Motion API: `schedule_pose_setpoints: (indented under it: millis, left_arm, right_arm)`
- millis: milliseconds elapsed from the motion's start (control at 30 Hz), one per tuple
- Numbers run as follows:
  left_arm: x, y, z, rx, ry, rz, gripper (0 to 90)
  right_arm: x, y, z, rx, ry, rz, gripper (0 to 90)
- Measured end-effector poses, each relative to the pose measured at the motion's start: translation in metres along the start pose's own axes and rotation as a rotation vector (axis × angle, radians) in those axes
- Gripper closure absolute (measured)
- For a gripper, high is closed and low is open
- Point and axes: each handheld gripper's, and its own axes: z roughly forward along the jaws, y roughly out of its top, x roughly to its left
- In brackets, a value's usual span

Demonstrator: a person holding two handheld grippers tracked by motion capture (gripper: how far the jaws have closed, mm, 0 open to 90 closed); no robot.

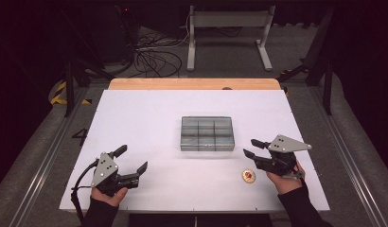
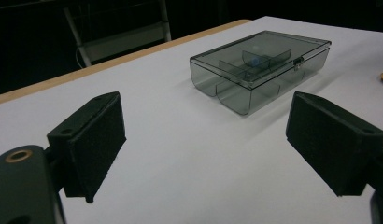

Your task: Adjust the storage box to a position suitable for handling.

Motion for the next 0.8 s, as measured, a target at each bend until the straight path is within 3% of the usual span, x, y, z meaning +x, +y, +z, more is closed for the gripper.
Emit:
schedule_pose_setpoints:
  millis: [267, 367, 800]
  left_arm:
    - [0.0, 0.0, 0.0, 0.002, 0.001, 0.0, 12.4]
    - [0.0, 0.0, 0.0, 0.002, 0.001, -0.002, 12.4]
    - [0.001, -0.001, 0.001, 0.004, 0.001, -0.002, 12.4]
  right_arm:
    - [-0.006, 0.009, 0.014, 0.045, -0.024, 0.018, 84.3]
    - [-0.007, 0.01, 0.017, 0.055, -0.026, 0.019, 89.1]
    - [-0.021, 0.015, 0.04, 0.11, -0.045, 0.077, 90.0]
